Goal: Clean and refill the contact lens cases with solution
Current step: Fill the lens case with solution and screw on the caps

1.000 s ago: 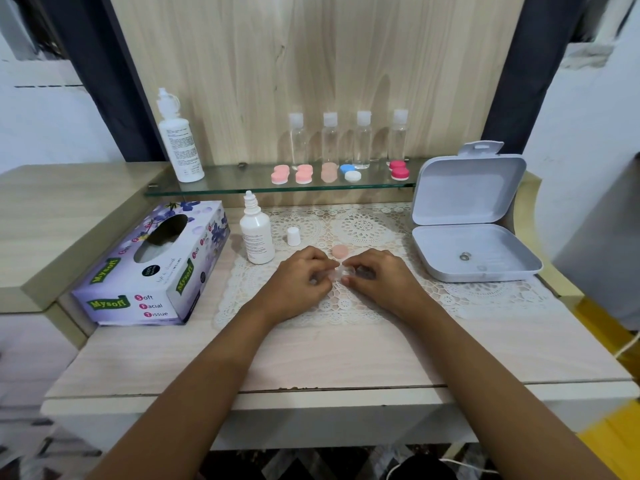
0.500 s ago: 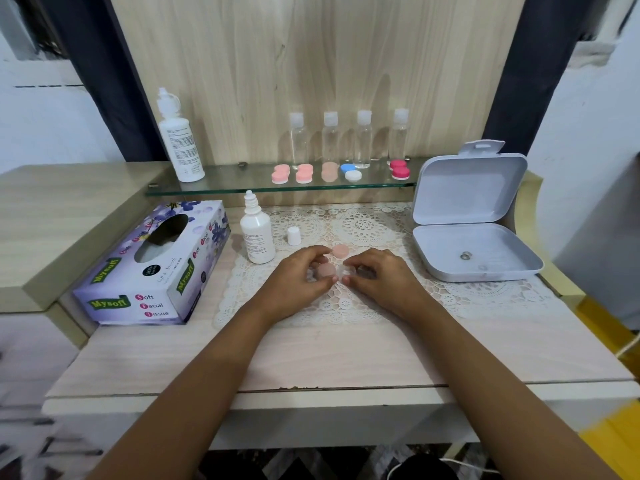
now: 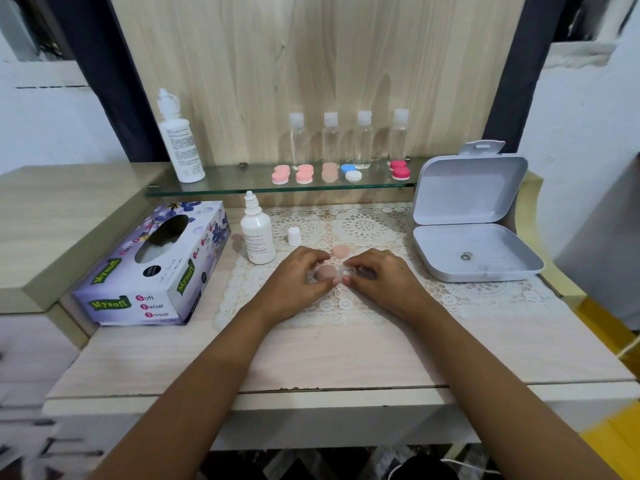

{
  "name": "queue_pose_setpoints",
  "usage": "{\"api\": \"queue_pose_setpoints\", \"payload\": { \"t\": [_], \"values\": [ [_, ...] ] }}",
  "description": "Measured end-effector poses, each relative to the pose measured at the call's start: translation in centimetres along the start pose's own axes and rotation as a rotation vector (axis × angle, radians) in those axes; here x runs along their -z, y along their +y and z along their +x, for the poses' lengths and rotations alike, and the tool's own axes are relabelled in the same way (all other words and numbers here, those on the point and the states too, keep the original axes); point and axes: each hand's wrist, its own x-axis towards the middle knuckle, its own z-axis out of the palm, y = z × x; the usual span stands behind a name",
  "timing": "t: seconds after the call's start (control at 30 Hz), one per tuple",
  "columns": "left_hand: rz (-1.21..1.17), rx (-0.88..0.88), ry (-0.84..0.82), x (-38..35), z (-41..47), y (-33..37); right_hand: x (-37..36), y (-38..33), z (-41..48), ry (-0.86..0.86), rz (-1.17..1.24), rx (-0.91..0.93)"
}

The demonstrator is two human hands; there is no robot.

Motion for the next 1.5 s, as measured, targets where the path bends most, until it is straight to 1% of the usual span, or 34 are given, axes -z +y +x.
{"api": "queue_pose_setpoints", "payload": {
  "t": [0.1,0.3,0.4,0.5,0.6,1.0,1.3,1.4,1.5],
  "values": [
    [0.018,0.05,0.025,0.0,0.1,-0.1,0.0,-0.1,0.0,0.0,-0.006,0.007],
    [0.044,-0.013,-0.058,0.2,0.2,-0.3,0.0,0.1,0.0,0.005,-0.012,0.014],
    [0.02,0.0,-0.066,0.2,0.1,-0.3,-0.1,0.1,0.0,0.007,-0.011,0.021],
    [0.002,0.036,-0.037,0.1,0.0,-0.2,-0.1,0.1,0.0,0.012,-0.008,0.016],
    [0.037,0.05,0.003,0.0,0.1,-0.1,0.0,0.1,0.0,0.006,-0.017,0.015],
    [0.069,-0.061,-0.035,0.3,0.1,-0.4,0.0,-0.1,0.0,-0.007,-0.021,0.008],
    [0.074,-0.042,-0.026,0.0,-0.1,-0.2,0.1,-0.3,-0.2,-0.006,-0.034,-0.004],
    [0.079,-0.027,-0.009,-0.1,-0.3,-0.2,0.2,-0.5,-0.2,-0.006,0.005,-0.03],
    [0.074,-0.012,0.0,-0.1,-0.3,-0.3,0.9,-0.9,-0.1,-0.032,0.099,-0.076]
  ]
}}
